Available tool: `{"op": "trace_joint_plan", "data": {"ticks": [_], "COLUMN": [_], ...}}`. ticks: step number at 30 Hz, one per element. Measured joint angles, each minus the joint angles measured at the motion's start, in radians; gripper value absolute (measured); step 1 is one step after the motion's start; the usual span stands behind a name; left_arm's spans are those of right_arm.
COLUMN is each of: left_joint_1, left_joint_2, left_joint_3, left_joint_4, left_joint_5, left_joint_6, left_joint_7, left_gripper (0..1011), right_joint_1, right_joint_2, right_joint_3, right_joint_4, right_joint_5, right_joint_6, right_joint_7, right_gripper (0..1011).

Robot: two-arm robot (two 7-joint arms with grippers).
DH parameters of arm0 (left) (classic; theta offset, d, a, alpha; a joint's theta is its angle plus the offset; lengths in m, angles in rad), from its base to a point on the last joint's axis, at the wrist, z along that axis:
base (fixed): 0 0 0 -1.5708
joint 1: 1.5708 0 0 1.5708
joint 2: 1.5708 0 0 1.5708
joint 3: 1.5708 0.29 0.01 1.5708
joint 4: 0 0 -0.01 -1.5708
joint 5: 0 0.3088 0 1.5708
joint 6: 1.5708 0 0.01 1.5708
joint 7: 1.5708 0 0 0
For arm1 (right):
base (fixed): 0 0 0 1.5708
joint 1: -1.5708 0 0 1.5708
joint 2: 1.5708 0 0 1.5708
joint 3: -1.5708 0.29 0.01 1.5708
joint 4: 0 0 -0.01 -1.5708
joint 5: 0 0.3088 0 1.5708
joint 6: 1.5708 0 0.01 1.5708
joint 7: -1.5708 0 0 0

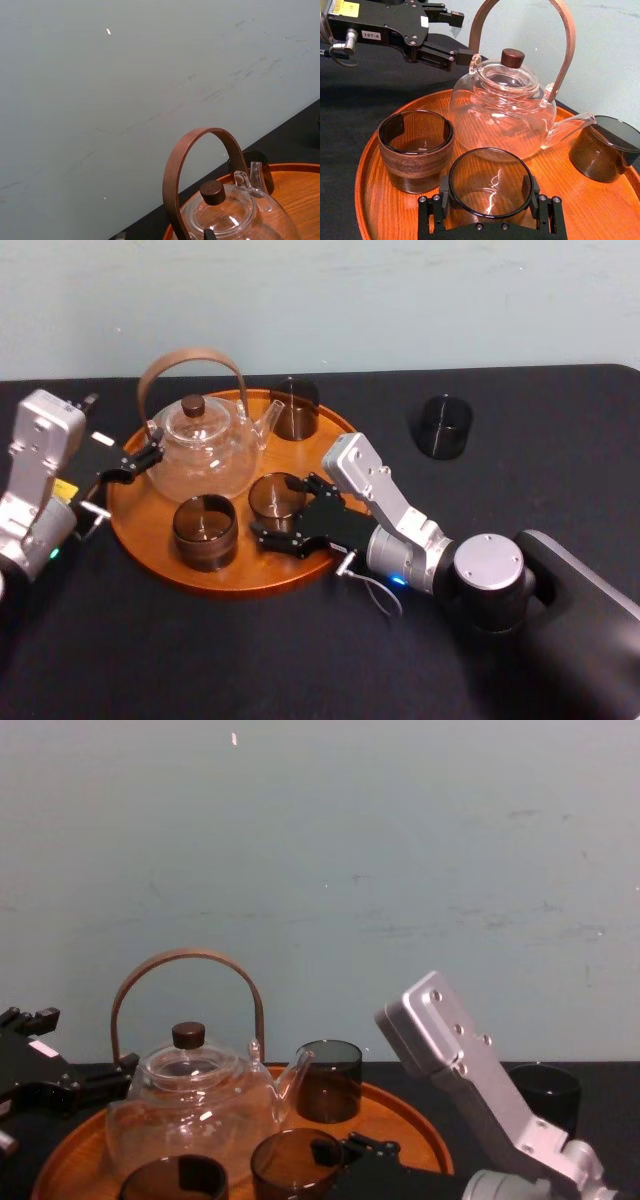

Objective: Pick up the glass from the table and place it on the tray.

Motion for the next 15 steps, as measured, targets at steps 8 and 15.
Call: {"op": "trace_joint_plan", "data": {"ticks": [8,15], "left_joint_1": [0.0,0.0], "left_joint_2": [0.0,0.0], "left_joint_3": [0.0,0.0], "left_joint_4": [0.0,0.0], "left_joint_5": [0.0,0.0], "left_joint_6": [0.0,0.0], "left_joint_7": [0.0,0.0], "left_gripper": [1010,1010], "right_joint_1": [-0.001,-0.005], "right_joint_2": [0.003,0.006], "right_joint_3": [-0.001,0.002], "right_joint_4": [-0.001,-0.007], "right_joint_5": [-0.001,0.002], "right_joint_6": [0.004,0.01], "right_joint_7": [0.0,0.007], "right_gripper": [955,1002]}}
